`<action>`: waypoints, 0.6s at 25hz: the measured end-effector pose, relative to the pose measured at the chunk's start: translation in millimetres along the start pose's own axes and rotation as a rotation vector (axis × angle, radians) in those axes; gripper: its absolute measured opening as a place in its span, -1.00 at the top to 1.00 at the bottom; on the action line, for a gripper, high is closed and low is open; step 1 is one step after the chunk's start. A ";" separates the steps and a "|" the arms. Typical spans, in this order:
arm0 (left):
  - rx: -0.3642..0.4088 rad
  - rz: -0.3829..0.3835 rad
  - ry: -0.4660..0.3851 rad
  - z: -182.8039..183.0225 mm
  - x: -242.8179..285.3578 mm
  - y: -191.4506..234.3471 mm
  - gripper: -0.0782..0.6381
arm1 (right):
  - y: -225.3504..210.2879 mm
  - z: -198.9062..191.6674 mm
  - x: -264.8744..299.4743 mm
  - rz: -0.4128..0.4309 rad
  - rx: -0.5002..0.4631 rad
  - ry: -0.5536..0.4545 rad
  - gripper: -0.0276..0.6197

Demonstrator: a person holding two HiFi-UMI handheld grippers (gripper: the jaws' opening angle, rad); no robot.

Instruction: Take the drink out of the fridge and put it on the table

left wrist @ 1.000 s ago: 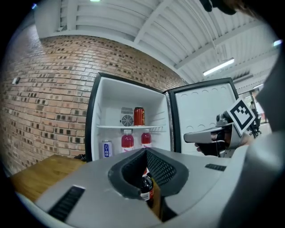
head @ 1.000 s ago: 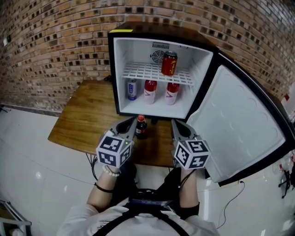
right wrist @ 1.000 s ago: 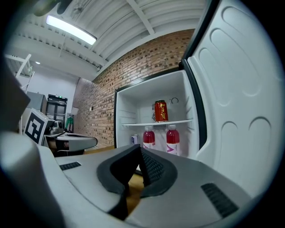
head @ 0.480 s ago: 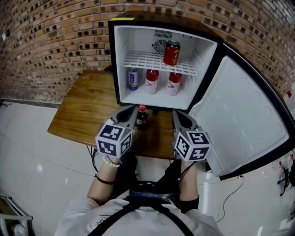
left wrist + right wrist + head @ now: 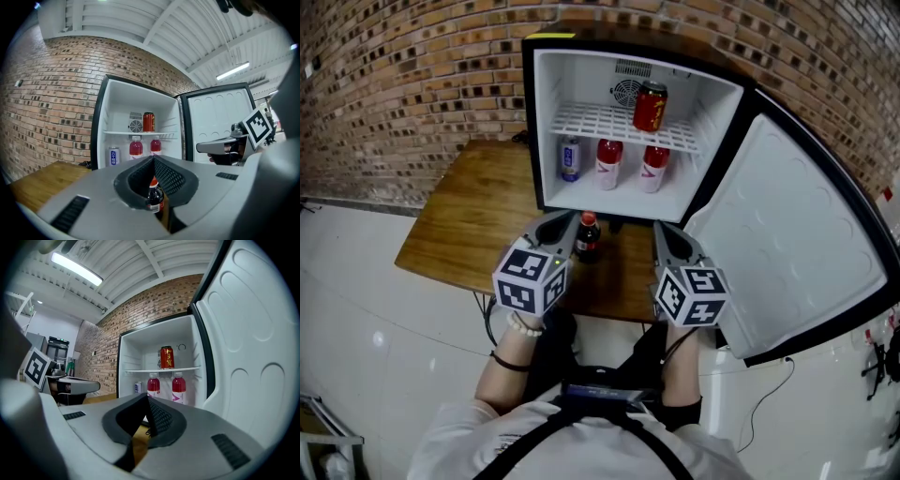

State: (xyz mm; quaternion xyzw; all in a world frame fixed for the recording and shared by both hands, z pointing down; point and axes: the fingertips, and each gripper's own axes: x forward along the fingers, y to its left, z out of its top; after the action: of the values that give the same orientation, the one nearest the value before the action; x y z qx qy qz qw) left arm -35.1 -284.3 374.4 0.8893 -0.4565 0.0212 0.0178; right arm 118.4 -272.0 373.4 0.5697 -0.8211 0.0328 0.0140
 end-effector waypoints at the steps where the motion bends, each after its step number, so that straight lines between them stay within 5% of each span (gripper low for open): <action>1: -0.001 0.001 0.000 -0.1 -0.1 0.2 0.78 | -0.1 0.0 0.5 0.000 -0.002 0.000 0.87; 15: -0.015 -0.007 -0.001 -2.2 -1.2 0.4 0.78 | 1.0 -1.8 2.1 -0.002 -0.021 0.007 0.87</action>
State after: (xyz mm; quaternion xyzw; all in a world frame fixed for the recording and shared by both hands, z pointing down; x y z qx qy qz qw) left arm -36.2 -283.4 376.6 0.8907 -0.4536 0.0173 0.0244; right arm 116.7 -273.5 375.3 0.5704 -0.8207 0.0261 0.0230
